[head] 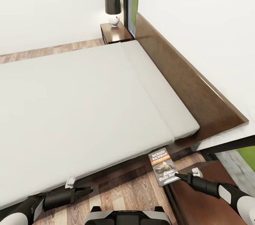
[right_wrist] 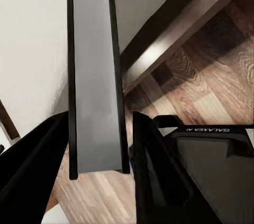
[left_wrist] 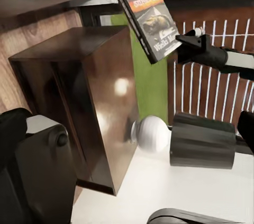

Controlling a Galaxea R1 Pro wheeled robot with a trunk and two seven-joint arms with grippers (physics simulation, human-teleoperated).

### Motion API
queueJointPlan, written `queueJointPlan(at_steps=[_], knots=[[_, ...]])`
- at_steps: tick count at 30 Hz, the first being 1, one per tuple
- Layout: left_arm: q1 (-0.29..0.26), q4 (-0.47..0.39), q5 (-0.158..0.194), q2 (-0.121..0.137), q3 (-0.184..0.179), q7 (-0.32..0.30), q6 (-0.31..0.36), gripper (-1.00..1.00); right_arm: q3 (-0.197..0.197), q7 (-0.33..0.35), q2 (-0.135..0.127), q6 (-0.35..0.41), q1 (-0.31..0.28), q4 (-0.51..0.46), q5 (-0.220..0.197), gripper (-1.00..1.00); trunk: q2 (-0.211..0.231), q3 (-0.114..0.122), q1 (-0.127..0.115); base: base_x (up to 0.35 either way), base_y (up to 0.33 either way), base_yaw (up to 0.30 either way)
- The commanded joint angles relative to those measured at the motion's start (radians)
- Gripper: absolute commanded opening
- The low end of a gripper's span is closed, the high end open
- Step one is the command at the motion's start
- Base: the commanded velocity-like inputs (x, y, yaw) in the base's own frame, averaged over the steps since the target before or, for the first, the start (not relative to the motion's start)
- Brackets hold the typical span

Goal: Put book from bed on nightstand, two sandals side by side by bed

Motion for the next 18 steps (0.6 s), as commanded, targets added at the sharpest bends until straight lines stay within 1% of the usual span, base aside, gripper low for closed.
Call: queueJointPlan(at_steps=[1, 2, 3, 5, 6, 10, 18], knots=[[-0.001, 0.007, -0.01, 0.001, 0.009, -0.005, 0.007, 1.0, 0.008, 0.02, 0.0, 0.006, 0.0, 0.001, -0.01, -1.0, -0.001, 0.0, 0.001, 0.0, 0.0, 0.0], [-0.001, 0.02, -0.01, 0.003, 0.009, -0.004, 0.003, 1.0, 0.008, 0.064, 0.0, 0.005, 0.0, 0.002, -0.01, -1.0, -0.001, 0.002, 0.001, 0.0, 0.0, 0.0], [-0.001, 0.025, -0.01, 0.004, 0.009, -0.004, 0.002, 1.0, 0.008, 0.087, 0.0, 0.004, 0.0, 0.003, -0.009, -1.0, -0.001, 0.004, 0.001, 0.0, 0.0, 0.0], [-0.001, 0.037, -0.01, 0.005, 0.008, -0.004, -0.003, 1.0, 0.008, 0.172, 0.0, -0.001, 0.0, 0.006, -0.009, -1.0, -0.001, 0.007, 0.001, 0.0, 0.0, 0.0], [-0.001, 0.04, -0.011, 0.006, 0.008, -0.004, -0.006, 1.0, 0.008, 0.201, 0.0, -0.005, 0.0, 0.007, -0.009, -1.0, -0.001, 0.009, 0.001, 0.0, 0.0, 0.0], [-0.001, 0.045, -0.01, 0.006, 0.008, -0.003, -0.016, 1.0, 0.008, 0.247, 0.0, -0.033, 0.0, 0.02, -0.009, -1.0, -0.001, 0.015, 0.001, 0.0, 0.0, 0.0], [0.002, 0.056, -0.01, 0.008, 0.008, -0.002, -0.024, 1.0, 0.008, 0.258, 0.0, -0.054, 0.0, 0.047, -0.009, -1.0, -0.001, 0.028, 0.001, 0.0, 0.0, 0.0]])
